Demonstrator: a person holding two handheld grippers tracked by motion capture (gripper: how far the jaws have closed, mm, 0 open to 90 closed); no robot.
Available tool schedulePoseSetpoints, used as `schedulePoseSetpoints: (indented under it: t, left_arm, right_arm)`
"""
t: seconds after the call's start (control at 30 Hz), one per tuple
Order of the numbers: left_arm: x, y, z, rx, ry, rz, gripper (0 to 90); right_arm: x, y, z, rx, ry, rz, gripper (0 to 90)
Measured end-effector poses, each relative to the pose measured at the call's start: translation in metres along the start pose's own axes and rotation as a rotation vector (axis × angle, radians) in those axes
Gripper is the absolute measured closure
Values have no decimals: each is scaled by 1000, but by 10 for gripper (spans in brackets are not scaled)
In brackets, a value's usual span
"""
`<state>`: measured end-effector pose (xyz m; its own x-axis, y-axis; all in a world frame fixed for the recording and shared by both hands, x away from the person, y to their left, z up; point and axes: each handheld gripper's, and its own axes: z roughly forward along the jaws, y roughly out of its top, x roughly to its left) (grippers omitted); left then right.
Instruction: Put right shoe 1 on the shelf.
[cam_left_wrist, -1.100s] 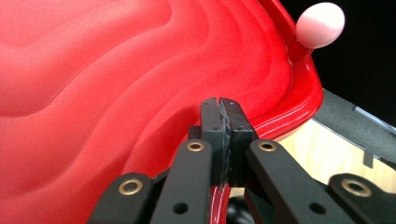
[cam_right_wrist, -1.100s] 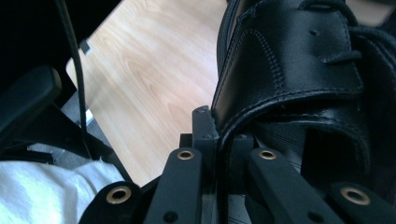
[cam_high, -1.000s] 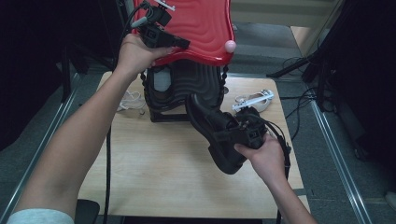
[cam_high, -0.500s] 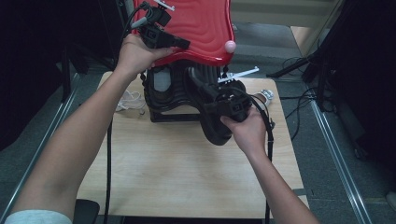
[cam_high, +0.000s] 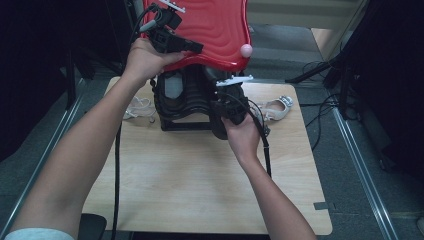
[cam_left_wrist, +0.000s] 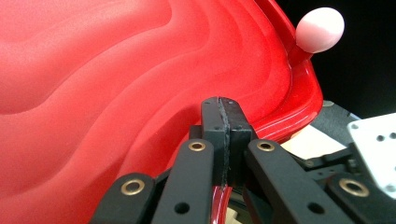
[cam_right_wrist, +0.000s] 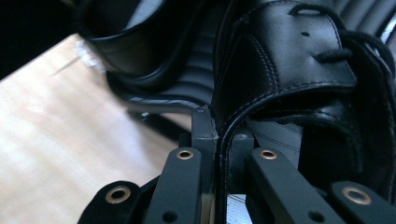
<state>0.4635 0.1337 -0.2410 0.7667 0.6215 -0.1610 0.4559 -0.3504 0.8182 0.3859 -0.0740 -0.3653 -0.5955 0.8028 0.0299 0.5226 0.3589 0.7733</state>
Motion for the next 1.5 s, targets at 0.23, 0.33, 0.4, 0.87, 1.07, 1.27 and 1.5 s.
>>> schedulePoseSetpoints:
  t: [0.23, 0.33, 0.4, 0.87, 1.07, 1.27, 1.5]
  left_arm:
    - [2, 0, -1, 4, -13, -22, 900]
    - [3, 0, -1, 4, -15, -23, 900]
    - [2, 0, -1, 4, -15, -22, 900]
    - [4, -1, -1, -7, -15, -33, 900]
    - [4, -1, -1, -9, -14, -40, 900]
    - [4, -1, 0, -7, -14, -44, 900]
    - [3, 0, -1, -1, -11, -45, 900]
  right_arm:
    - [9, 4, 24, -32, -99, -37, 873]
    - [8, 6, 34, -38, -113, -29, 874]
    - [8, 7, 39, -48, -120, -21, 874]
    - [6, 13, 38, -67, -49, 37, 734]
    - [7, 6, 16, -88, 28, 44, 770]
    - [4, -9, -6, -116, 158, 6, 868]
    - [-6, -27, -20, -80, 259, -8, 900]
